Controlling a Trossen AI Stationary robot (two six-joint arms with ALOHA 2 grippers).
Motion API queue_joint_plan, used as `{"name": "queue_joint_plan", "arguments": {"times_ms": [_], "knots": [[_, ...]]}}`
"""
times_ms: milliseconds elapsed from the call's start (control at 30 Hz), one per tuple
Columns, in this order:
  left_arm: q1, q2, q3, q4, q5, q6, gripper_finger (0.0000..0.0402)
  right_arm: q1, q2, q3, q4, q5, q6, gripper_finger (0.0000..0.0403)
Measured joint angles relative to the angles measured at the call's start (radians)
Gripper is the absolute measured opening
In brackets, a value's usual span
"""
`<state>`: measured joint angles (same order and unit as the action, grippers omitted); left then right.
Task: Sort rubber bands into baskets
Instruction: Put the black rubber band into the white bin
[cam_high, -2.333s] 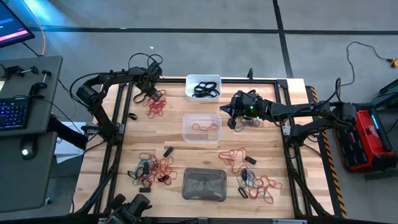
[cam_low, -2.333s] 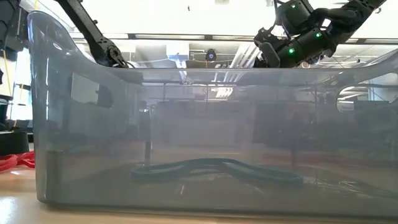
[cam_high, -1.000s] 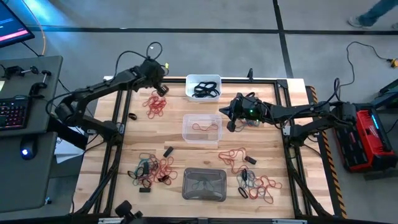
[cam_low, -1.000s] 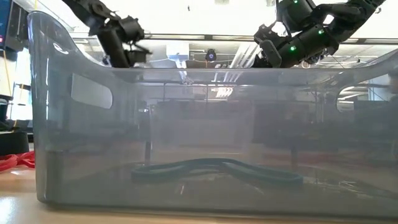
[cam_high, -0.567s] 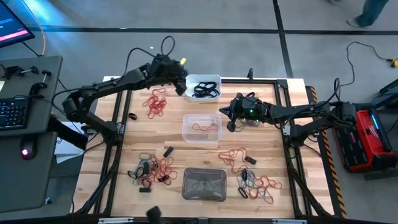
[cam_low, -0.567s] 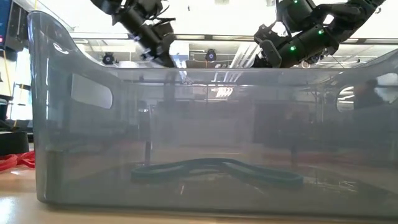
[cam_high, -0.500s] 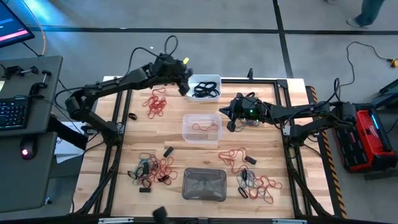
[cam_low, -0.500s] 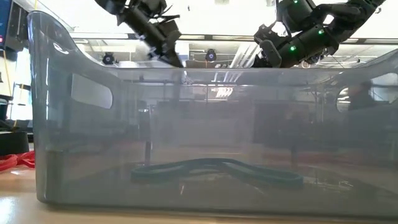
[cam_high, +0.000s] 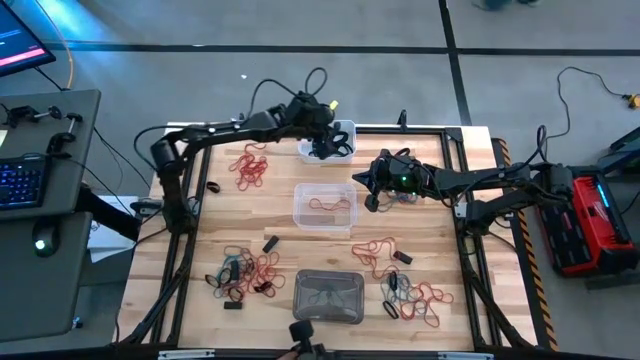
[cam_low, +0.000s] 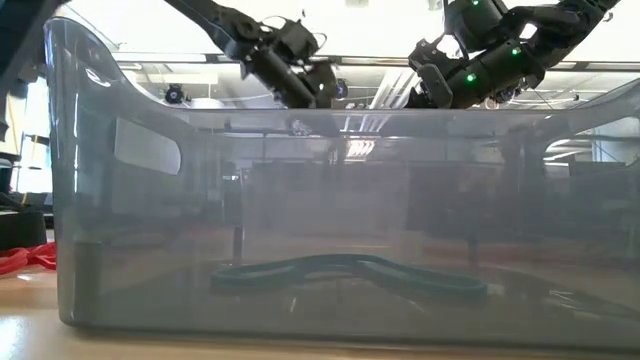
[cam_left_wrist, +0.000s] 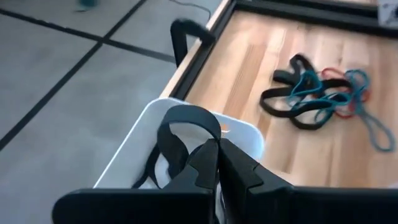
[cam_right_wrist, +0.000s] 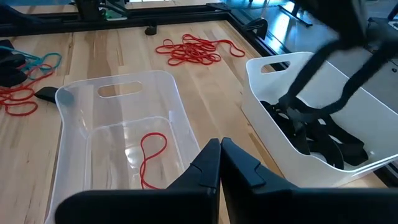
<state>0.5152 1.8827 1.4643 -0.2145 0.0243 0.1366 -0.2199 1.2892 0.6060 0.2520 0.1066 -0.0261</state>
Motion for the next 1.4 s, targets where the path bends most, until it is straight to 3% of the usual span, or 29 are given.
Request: {"name": "queue_joint_plan", "arguments": {"times_ms": [333, 667, 867, 1133, 1400], "knots": [[0.009, 0.077, 0.006, -0.01, -0.005, 0.044, 0.0008, 0.0, 0.0, 0.0, -0.008, 0.0, 0.0, 0.0], [-0.007, 0.052, 0.005, -0.054, 0.002, 0.094, 0.01, 0.0, 0.0, 0.0, -0.01, 0.0, 0.002, 0.0], [-0.006, 0.048, 0.005, -0.061, 0.064, 0.093, 0.0135, 0.0, 0.0, 0.0, 0.004, 0.0, 0.003, 0.0], [-0.015, 0.048, 0.005, 0.024, 0.056, 0.074, 0.0124, 0.0, 0.0, 0.0, 0.019, 0.0, 0.003, 0.0], [-0.036, 0.046, -0.01, 0.277, 0.055, 0.028, 0.0066, 0.0, 0.0, 0.0, 0.075, -0.001, 0.0, 0.0]]}}
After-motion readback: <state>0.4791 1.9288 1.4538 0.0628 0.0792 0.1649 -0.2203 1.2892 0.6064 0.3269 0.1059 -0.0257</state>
